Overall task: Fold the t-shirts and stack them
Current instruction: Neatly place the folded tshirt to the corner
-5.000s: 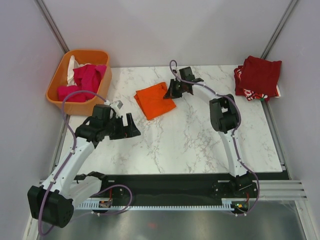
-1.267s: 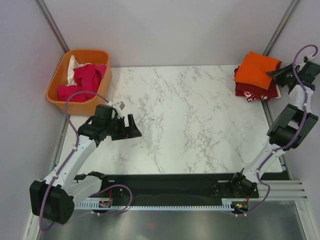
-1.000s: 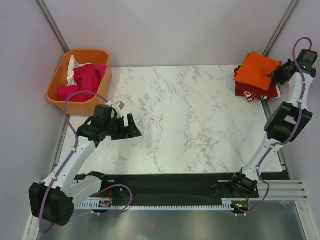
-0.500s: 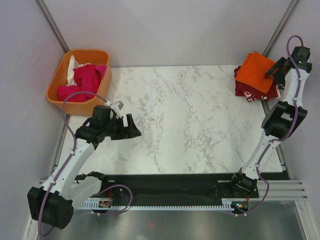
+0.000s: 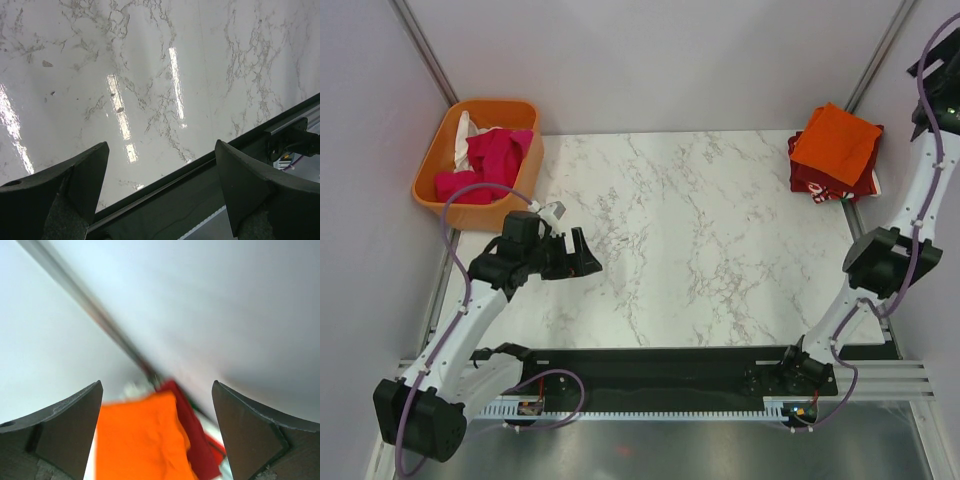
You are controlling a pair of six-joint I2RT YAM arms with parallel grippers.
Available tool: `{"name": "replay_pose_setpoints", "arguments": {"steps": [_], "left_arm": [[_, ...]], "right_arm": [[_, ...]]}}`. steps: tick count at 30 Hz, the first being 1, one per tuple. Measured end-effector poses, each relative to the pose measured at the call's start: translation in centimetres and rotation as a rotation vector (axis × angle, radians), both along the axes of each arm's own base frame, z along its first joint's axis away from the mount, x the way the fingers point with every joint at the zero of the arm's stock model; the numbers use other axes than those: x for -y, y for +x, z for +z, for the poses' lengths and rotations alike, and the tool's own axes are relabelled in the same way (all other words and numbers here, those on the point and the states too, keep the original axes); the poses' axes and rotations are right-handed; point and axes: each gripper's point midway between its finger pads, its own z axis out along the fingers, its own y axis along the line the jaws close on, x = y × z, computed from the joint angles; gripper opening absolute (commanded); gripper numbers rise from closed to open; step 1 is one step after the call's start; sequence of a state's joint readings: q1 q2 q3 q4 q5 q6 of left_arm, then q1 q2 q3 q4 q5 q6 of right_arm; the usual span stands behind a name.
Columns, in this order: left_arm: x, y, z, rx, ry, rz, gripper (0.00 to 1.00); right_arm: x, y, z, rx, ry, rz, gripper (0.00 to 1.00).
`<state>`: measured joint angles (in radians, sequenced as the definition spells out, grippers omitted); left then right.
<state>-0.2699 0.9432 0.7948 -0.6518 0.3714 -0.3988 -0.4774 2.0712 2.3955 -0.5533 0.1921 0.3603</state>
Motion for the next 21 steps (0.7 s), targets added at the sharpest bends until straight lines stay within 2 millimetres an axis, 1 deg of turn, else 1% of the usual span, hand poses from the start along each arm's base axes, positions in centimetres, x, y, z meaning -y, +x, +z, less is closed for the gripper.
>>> {"name": "replay_pose_setpoints", "arguments": {"steps": [1,3,4,5,6,7,8,9,10,12,13,15,17,21], "left_arm": [[0.0,0.0,0.0,0.000,0.000,0.000,0.95],[0.0,0.0,0.1,0.003,-0.001,0.000,0.95],[0.0,0.0,0.1,0.006,-0.001,0.001,0.95],[0.0,0.0,0.2,0.008,-0.001,0.001,0.95],[0.0,0.0,0.2,0.010,-0.002,0.001,0.95],[0.0,0.0,0.3,0.013,-0.002,0.001,0.96],[0.0,-0.1,0.4,0.016,-0.003,0.001,0.96],[-0.1,-0.1,0.5,0.021,-0.004,0.001,0.97],[-0.1,-0.1,0.6,0.027,-0.006,0.001,0.97],[-0.1,-0.2,1.0,0.042,-0.010,0.001,1.00],[-0.1,-0.2,1.3,0.055,-0.012,0.002,1.00],[-0.2,-0.4,1.9,0.085,-0.019,0.004,1.00],[-0.3,-0.5,2.6,0.114,-0.022,0.009,1.00],[-1.0,-0.6,3.8,0.184,-0.014,0.041,1.00]], "right_arm": [[0.1,-1.0,2.9,0.063,-0.030,-0.019,0.98],[-0.4,-3.9,9.6,0.216,-0.097,-0.045,0.98],[-1.0,-5.3,12.2,0.278,-0.121,-0.051,0.98],[-1.8,-7.2,15.1,0.347,-0.147,-0.059,0.98],[-3.0,-9.1,17.8,0.414,-0.173,-0.058,0.98],[-4.7,-10.9,19.8,0.471,-0.190,-0.046,0.98],[-6.6,-12.5,21.3,0.516,-0.197,-0.028,0.98],[-8.8,-13.9,22.5,0.563,-0.200,-0.001,0.98],[-10.4,-14.9,22.5,0.579,-0.190,0.019,0.98],[-13.7,-16.7,20.8,0.580,-0.151,0.068,0.98],[-14.6,-17.5,19.3,0.570,-0.129,0.068,0.98],[-15.1,-18.8,15.3,0.498,-0.083,0.037,0.98],[-15.1,-19.2,10.0,0.377,-0.042,-0.001,0.98],[-15.6,-18.6,-1.2,0.082,0.016,0.010,0.98]]}}
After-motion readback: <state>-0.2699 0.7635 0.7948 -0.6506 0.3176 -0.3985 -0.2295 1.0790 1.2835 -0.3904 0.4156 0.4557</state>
